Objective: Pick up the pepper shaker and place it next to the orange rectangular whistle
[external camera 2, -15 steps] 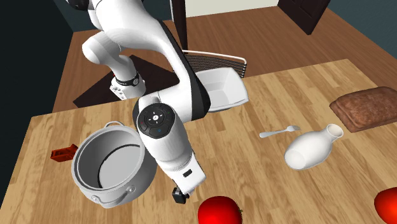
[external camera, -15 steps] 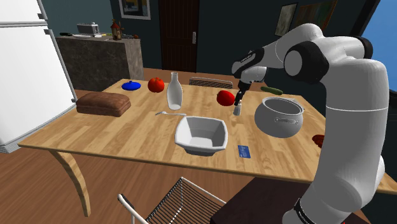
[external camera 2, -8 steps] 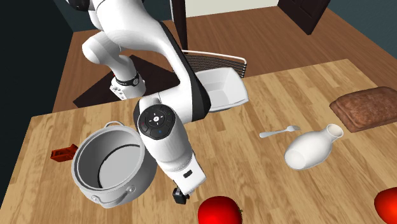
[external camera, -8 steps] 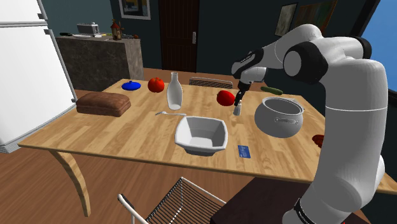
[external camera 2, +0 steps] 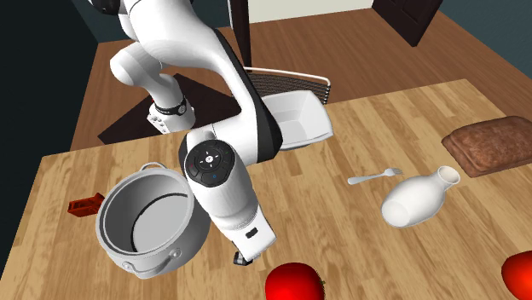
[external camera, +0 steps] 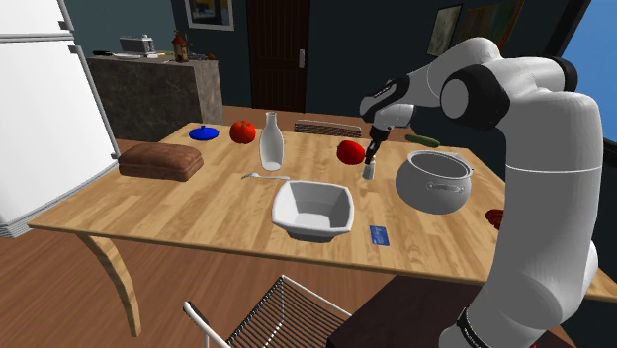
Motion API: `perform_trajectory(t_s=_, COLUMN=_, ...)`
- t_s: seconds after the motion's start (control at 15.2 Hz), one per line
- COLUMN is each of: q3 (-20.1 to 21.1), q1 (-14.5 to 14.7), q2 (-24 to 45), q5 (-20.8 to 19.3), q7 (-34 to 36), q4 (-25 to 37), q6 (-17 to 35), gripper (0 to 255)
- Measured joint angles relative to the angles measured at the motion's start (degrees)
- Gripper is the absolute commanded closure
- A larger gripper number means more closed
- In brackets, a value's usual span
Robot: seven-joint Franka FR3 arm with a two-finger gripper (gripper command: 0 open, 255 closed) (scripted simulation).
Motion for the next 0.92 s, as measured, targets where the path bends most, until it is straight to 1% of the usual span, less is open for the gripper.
perform_trajectory(t_s=0.13, q3=0.0, q1=0.0, q2=0.0, q5=0.0, q7=0.0, q4=0.0, q6=0.0, gripper=255)
perform_trajectory(t_s=0.4, q3=-0.4, q1=0.2, q2=-1.0, q5=-0.8, q7=0.6, q4=0.8, q6=-1.7, gripper=255)
perform_trajectory(t_s=0.92, q3=-1.2, q1=0.7, q2=-3.5, q5=-2.8, q7=2.2, q4=3.8, q6=-6.9, gripper=255)
